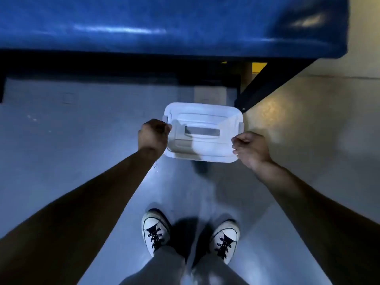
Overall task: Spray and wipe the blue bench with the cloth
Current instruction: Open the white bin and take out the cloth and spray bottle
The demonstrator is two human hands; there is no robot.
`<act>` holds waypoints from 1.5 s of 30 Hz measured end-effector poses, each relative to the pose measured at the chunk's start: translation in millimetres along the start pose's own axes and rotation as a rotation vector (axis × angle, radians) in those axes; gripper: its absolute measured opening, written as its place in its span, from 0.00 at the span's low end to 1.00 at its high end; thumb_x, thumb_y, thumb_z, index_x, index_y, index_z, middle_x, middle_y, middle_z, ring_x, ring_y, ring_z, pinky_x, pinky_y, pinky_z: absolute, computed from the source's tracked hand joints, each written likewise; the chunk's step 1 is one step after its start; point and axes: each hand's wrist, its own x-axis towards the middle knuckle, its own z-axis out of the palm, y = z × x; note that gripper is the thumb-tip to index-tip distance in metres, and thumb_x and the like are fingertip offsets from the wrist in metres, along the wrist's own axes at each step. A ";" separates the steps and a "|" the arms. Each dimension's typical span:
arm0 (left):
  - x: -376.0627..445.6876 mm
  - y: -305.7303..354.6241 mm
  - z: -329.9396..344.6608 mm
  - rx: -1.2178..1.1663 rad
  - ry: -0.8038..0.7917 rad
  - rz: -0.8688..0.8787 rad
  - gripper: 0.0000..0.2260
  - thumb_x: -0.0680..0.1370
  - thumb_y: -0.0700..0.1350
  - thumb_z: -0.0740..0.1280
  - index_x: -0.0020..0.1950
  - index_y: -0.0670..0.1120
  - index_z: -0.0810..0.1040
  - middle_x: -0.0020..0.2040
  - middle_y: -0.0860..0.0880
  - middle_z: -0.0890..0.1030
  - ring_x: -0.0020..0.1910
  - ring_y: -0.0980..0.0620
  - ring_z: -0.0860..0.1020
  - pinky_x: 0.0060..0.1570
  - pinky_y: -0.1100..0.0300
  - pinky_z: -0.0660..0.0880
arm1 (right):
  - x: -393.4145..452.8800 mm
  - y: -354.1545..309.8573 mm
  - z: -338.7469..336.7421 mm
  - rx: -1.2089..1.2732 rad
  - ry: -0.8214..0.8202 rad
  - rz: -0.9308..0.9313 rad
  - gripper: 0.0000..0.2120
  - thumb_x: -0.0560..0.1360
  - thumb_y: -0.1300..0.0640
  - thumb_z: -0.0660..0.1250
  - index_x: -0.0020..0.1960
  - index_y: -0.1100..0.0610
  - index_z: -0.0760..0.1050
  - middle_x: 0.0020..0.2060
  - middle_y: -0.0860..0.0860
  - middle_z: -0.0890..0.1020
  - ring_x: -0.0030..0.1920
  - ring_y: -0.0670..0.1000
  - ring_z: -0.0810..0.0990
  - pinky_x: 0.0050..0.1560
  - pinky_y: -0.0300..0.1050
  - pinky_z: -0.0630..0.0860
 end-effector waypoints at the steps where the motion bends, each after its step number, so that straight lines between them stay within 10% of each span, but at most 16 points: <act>1: 6.7 -6.9 11.0 -0.011 0.025 -0.010 0.10 0.79 0.50 0.71 0.50 0.44 0.84 0.47 0.44 0.87 0.51 0.42 0.84 0.53 0.53 0.80 | 12.9 10.2 5.4 -0.033 0.027 -0.013 0.12 0.76 0.61 0.71 0.35 0.53 0.78 0.32 0.50 0.82 0.33 0.55 0.82 0.40 0.49 0.79; 9: 30.6 -39.6 63.3 -0.098 0.256 -0.111 0.10 0.77 0.46 0.72 0.57 0.47 0.81 0.60 0.44 0.79 0.57 0.46 0.79 0.55 0.61 0.71 | 63.5 52.7 32.4 -0.351 0.361 -0.096 0.18 0.76 0.50 0.72 0.57 0.61 0.75 0.55 0.61 0.79 0.57 0.62 0.78 0.59 0.54 0.77; 20: 39.0 -50.0 65.8 -0.007 0.282 -0.144 0.07 0.79 0.42 0.66 0.48 0.43 0.84 0.45 0.39 0.83 0.48 0.36 0.79 0.43 0.55 0.72 | 77.0 64.1 27.8 -0.311 0.395 -0.092 0.07 0.79 0.58 0.68 0.43 0.59 0.79 0.39 0.57 0.81 0.44 0.59 0.80 0.47 0.45 0.70; 26: 45.3 -59.1 57.6 -0.120 0.179 -0.311 0.13 0.78 0.42 0.65 0.33 0.42 0.72 0.28 0.49 0.69 0.32 0.47 0.64 0.38 0.58 0.65 | 81.0 70.8 12.8 -0.061 0.280 0.096 0.11 0.76 0.66 0.62 0.38 0.72 0.75 0.41 0.73 0.81 0.37 0.54 0.74 0.40 0.47 0.69; 33: 45.9 -54.0 46.3 -0.072 0.189 -0.048 0.09 0.79 0.49 0.68 0.53 0.48 0.84 0.50 0.45 0.84 0.48 0.44 0.83 0.52 0.55 0.80 | 78.6 50.5 2.5 0.038 0.306 0.178 0.10 0.75 0.65 0.68 0.38 0.53 0.78 0.39 0.53 0.81 0.41 0.55 0.79 0.46 0.49 0.80; 45: 43.2 -75.8 76.7 -0.031 0.171 0.133 0.04 0.80 0.44 0.69 0.49 0.44 0.80 0.51 0.44 0.81 0.41 0.51 0.79 0.45 0.64 0.70 | 67.7 56.1 34.5 -0.322 0.499 -0.269 0.06 0.79 0.55 0.69 0.49 0.56 0.82 0.40 0.50 0.81 0.37 0.48 0.77 0.36 0.33 0.66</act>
